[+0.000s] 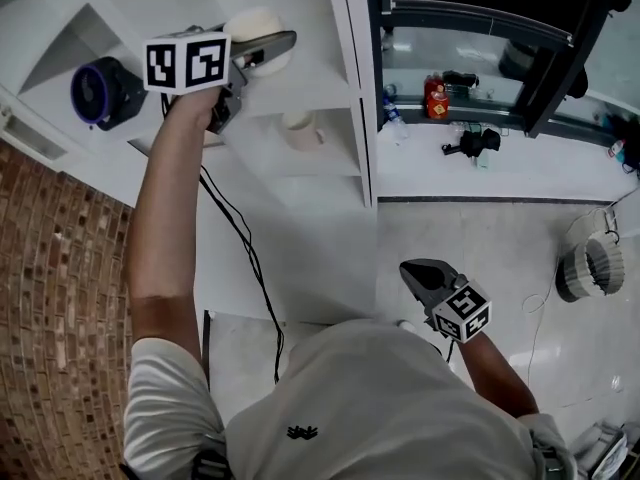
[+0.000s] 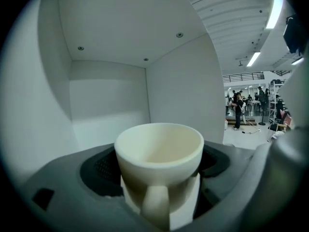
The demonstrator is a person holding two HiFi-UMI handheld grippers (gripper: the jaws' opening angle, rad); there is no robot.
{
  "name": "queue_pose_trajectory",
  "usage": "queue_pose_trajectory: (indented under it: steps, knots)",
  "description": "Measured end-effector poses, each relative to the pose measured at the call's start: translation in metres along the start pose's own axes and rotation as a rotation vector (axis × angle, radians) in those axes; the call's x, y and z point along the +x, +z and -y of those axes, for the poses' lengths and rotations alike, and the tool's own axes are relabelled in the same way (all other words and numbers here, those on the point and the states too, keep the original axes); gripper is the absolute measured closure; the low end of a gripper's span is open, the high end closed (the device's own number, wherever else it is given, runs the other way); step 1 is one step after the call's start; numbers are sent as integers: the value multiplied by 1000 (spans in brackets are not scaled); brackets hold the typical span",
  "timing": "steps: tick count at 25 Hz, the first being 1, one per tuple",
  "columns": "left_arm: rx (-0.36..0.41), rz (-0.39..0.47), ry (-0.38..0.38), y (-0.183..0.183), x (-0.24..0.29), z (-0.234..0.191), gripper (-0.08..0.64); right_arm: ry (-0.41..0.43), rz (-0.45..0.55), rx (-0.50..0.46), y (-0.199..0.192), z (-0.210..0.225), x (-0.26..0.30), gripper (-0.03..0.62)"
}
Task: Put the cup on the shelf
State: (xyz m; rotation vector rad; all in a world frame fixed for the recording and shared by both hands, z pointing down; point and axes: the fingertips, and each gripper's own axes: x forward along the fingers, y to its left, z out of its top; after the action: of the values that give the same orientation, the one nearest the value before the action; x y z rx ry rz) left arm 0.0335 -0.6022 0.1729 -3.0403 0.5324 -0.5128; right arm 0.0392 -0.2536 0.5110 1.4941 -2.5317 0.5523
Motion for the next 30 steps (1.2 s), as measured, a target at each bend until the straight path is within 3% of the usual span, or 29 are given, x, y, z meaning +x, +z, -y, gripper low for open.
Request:
queue_pose_trajectory:
  steps: [12, 30]
  knots:
    - [-5, -40, -10, -1, 42, -20, 127, -87, 17, 53, -10, 6, -13, 580]
    - [-52, -32, -39, -6, 58, -25, 121, -97, 8, 79, -16, 9, -19, 580]
